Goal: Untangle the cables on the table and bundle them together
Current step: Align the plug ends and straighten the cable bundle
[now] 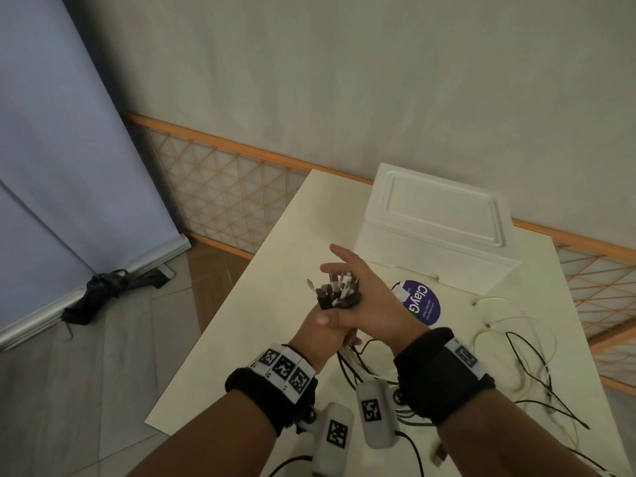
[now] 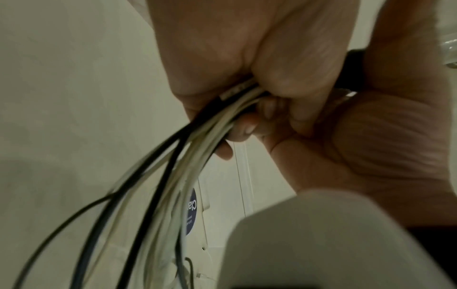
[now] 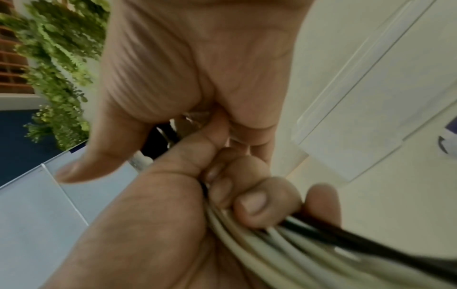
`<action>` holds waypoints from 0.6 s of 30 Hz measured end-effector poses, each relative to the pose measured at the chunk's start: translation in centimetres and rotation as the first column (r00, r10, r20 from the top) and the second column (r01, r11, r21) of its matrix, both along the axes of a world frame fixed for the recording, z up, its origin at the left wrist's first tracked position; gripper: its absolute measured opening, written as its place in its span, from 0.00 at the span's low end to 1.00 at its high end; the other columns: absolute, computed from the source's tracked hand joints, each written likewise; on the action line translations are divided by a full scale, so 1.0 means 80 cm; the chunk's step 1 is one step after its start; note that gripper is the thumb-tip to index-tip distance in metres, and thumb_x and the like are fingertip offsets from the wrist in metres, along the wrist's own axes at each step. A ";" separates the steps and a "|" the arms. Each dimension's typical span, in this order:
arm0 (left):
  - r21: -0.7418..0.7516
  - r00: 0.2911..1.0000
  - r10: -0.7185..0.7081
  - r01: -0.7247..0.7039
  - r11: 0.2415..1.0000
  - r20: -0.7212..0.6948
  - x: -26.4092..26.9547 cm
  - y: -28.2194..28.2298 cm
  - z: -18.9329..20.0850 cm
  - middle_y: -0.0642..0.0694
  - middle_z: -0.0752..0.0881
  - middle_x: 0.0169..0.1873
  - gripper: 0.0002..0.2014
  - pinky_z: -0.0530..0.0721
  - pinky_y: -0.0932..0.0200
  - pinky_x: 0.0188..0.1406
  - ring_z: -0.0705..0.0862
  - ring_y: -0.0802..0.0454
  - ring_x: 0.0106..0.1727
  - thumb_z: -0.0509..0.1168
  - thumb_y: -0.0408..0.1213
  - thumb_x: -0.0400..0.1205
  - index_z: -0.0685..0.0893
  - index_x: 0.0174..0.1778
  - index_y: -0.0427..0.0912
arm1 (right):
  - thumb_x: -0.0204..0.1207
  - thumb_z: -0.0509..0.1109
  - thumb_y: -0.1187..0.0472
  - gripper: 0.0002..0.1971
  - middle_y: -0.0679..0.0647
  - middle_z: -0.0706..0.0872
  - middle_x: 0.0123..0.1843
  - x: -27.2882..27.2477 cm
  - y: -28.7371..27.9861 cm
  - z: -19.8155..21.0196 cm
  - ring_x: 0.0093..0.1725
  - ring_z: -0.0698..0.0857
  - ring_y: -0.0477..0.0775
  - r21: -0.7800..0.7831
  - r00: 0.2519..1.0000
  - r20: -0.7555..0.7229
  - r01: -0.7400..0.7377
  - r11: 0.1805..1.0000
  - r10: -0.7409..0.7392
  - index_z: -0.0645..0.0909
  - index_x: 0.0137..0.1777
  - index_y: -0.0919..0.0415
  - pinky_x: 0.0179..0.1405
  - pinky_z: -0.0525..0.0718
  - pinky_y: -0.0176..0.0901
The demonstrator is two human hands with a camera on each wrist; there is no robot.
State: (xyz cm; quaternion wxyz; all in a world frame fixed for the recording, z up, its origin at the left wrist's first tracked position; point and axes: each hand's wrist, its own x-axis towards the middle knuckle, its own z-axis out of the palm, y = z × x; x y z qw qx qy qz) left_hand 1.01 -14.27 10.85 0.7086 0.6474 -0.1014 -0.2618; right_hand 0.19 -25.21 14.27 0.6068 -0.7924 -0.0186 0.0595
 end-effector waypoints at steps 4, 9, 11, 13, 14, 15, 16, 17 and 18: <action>0.091 0.997 -0.068 0.071 0.993 -0.031 0.006 0.002 0.000 0.48 0.76 0.17 0.09 0.83 0.32 0.49 0.75 0.53 0.19 0.56 0.27 0.83 0.80 0.42 0.37 | 0.46 0.83 0.33 0.57 0.50 0.77 0.72 0.003 -0.003 0.007 0.64 0.84 0.50 0.096 0.999 0.002 -0.052 0.994 0.052 0.65 0.78 0.45 0.65 0.82 0.45; 0.137 0.976 -0.216 0.211 0.968 0.021 0.012 0.014 0.006 0.35 0.83 0.31 0.09 0.84 0.38 0.46 0.82 0.43 0.32 0.64 0.42 0.74 0.83 0.44 0.40 | 0.53 0.79 0.45 0.45 0.52 0.80 0.70 0.011 -0.010 0.008 0.64 0.84 0.50 0.082 0.987 -0.075 -0.137 0.987 0.143 0.70 0.74 0.49 0.69 0.79 0.50; 0.191 0.963 -0.262 0.247 0.950 0.058 0.014 0.015 0.007 0.34 0.83 0.31 0.10 0.84 0.44 0.41 0.83 0.43 0.33 0.64 0.43 0.72 0.84 0.38 0.40 | 0.53 0.80 0.47 0.43 0.51 0.83 0.67 0.013 -0.010 0.008 0.62 0.85 0.49 0.072 0.982 -0.064 -0.172 0.983 0.177 0.73 0.72 0.51 0.67 0.80 0.46; 0.201 0.959 -0.270 0.248 0.948 0.087 0.016 0.014 0.008 0.36 0.84 0.29 0.08 0.83 0.46 0.39 0.84 0.44 0.32 0.63 0.42 0.70 0.83 0.32 0.43 | 0.52 0.80 0.46 0.41 0.46 0.84 0.62 0.014 -0.008 0.009 0.57 0.86 0.45 0.030 0.987 -0.013 -0.159 0.987 0.159 0.75 0.70 0.51 0.63 0.81 0.39; 0.196 0.963 -0.249 0.226 0.954 0.102 0.015 0.013 0.010 0.36 0.84 0.29 0.07 0.84 0.45 0.40 0.84 0.43 0.33 0.62 0.41 0.70 0.82 0.31 0.44 | 0.52 0.80 0.46 0.39 0.44 0.84 0.60 0.014 -0.006 0.008 0.55 0.86 0.44 0.002 0.990 0.027 -0.137 0.991 0.137 0.77 0.68 0.50 0.61 0.81 0.38; 0.193 0.968 -0.223 0.198 0.961 0.117 0.017 0.014 0.010 0.37 0.84 0.31 0.06 0.85 0.45 0.42 0.85 0.41 0.36 0.62 0.40 0.71 0.82 0.32 0.44 | 0.52 0.81 0.46 0.37 0.43 0.84 0.58 0.013 -0.003 0.007 0.54 0.86 0.44 -0.015 0.991 0.066 -0.117 0.993 0.118 0.79 0.66 0.48 0.60 0.82 0.39; 0.167 0.971 -0.201 0.179 0.970 0.126 0.018 0.015 0.008 0.40 0.85 0.33 0.05 0.86 0.48 0.44 0.86 0.44 0.38 0.63 0.38 0.74 0.82 0.34 0.46 | 0.53 0.82 0.47 0.34 0.43 0.85 0.56 0.013 0.001 0.006 0.53 0.86 0.46 -0.025 0.990 0.099 -0.102 0.994 0.104 0.81 0.63 0.46 0.59 0.83 0.43; 0.129 0.979 -0.172 0.157 0.979 0.112 0.017 0.016 0.007 0.45 0.84 0.36 0.05 0.87 0.56 0.44 0.86 0.52 0.40 0.64 0.35 0.77 0.81 0.36 0.49 | 0.53 0.82 0.48 0.31 0.44 0.86 0.54 0.013 0.004 0.006 0.53 0.86 0.48 -0.035 0.987 0.131 -0.093 0.995 0.096 0.82 0.60 0.44 0.59 0.84 0.46; 0.068 0.988 -0.119 0.113 0.991 0.099 0.015 0.016 0.005 0.51 0.83 0.39 0.07 0.84 0.66 0.42 0.84 0.62 0.39 0.66 0.32 0.78 0.78 0.39 0.51 | 0.53 0.83 0.48 0.29 0.44 0.86 0.52 0.014 0.006 0.005 0.51 0.87 0.48 -0.055 0.982 0.167 -0.082 0.995 0.090 0.84 0.57 0.44 0.58 0.85 0.49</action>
